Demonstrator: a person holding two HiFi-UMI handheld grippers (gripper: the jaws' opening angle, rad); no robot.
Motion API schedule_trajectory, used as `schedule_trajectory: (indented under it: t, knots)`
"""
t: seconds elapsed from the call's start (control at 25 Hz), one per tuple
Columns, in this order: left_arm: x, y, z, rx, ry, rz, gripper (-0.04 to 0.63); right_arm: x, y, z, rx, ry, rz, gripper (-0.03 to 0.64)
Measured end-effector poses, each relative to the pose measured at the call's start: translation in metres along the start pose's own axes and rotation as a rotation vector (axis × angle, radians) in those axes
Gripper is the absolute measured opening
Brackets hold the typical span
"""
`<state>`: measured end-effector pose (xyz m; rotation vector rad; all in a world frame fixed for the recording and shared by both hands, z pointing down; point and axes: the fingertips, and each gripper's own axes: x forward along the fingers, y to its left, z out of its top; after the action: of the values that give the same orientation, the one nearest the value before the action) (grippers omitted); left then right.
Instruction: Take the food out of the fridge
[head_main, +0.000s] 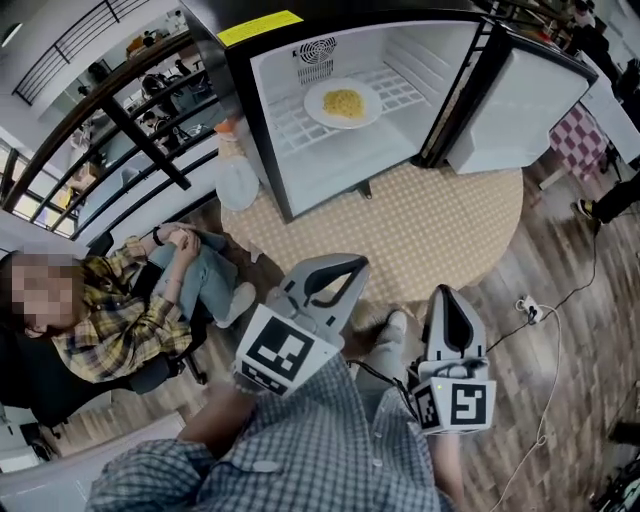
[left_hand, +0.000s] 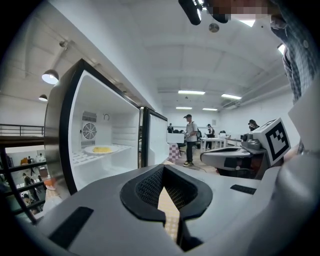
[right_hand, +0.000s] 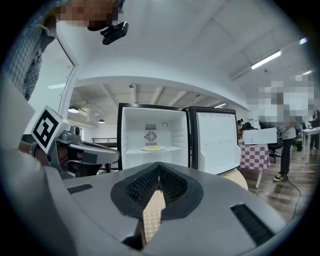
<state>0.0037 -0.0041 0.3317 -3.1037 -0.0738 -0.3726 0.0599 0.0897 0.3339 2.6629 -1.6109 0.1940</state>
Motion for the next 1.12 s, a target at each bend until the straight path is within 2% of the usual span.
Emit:
schedule_trajectory:
  t: [0.2, 0.6, 0.88, 1.0, 1.12]
  knots:
    - [0.033, 0.015, 0.004, -0.050, -0.002, 0.077, 0.006, 0.035, -0.027, 0.003, -0.002, 0.005, 0.077, 0.009]
    - [0.106, 0.037, 0.029, -0.135, -0.017, 0.271, 0.006, 0.108, -0.094, 0.023, -0.050, 0.032, 0.292, 0.009]
    - [0.134, 0.052, 0.039, -0.205, -0.046, 0.431, 0.006, 0.145, -0.110, 0.025, -0.085, 0.045, 0.461, 0.009]
    - [0.143, 0.053, 0.040, -0.242, -0.056, 0.483, 0.006, 0.156, -0.118, 0.025, -0.119, 0.040, 0.500, 0.009]
    - [0.146, 0.054, 0.038, -0.260, -0.052, 0.524, 0.006, 0.167, -0.122, 0.025, -0.086, 0.050, 0.534, 0.009]
